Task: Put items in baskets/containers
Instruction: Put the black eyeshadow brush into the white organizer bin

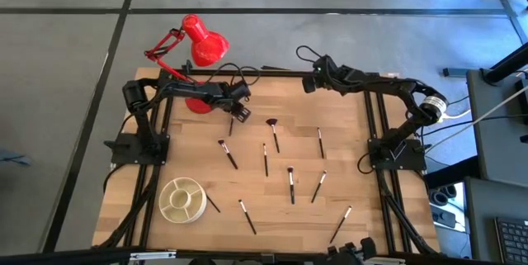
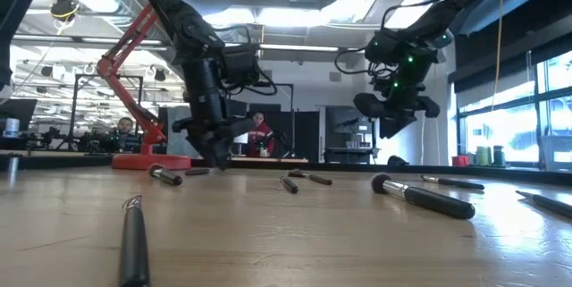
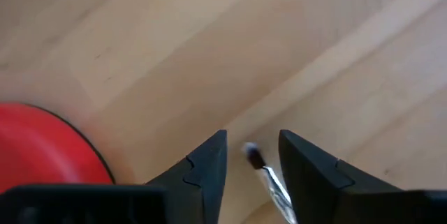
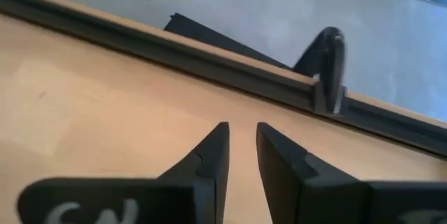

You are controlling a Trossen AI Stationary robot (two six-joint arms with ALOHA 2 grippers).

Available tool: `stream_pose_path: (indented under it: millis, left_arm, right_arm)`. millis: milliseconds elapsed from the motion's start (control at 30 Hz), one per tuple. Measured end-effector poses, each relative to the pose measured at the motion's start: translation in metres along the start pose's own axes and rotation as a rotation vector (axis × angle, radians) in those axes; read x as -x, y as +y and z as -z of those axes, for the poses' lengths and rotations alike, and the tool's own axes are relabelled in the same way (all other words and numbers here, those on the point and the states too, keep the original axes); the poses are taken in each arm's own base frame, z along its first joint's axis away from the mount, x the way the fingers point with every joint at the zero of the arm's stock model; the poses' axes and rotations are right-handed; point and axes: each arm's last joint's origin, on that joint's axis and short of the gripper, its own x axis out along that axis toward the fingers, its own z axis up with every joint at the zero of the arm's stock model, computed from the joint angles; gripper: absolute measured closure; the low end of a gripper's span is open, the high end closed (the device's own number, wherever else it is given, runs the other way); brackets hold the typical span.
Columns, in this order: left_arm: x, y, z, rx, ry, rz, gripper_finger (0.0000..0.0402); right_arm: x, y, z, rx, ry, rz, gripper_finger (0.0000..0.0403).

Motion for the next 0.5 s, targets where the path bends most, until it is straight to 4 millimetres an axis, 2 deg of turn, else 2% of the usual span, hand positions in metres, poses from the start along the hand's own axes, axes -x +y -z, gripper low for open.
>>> stream_pose_path:
  millis: [233, 333, 500]
  left_arm:
    - [-0.006, -0.003, 0.002, -0.009, 0.039, 0.026, 0.0358]
    - [-0.005, -0.005, 0.003, -0.018, 0.034, 0.023, 0.0391]
    - [0.005, -0.005, 0.004, -0.054, 0.0, -0.01, 0.0396]
  right_arm:
    - [0.007, 0.017, 0.007, 0.008, -0.014, -0.028, 0.0329]
    - [0.006, 0.022, 0.019, 0.001, -0.047, -0.029, 0.0329]
    - [-0.003, 0.024, 0.046, -0.053, -0.121, -0.107, 0.0329]
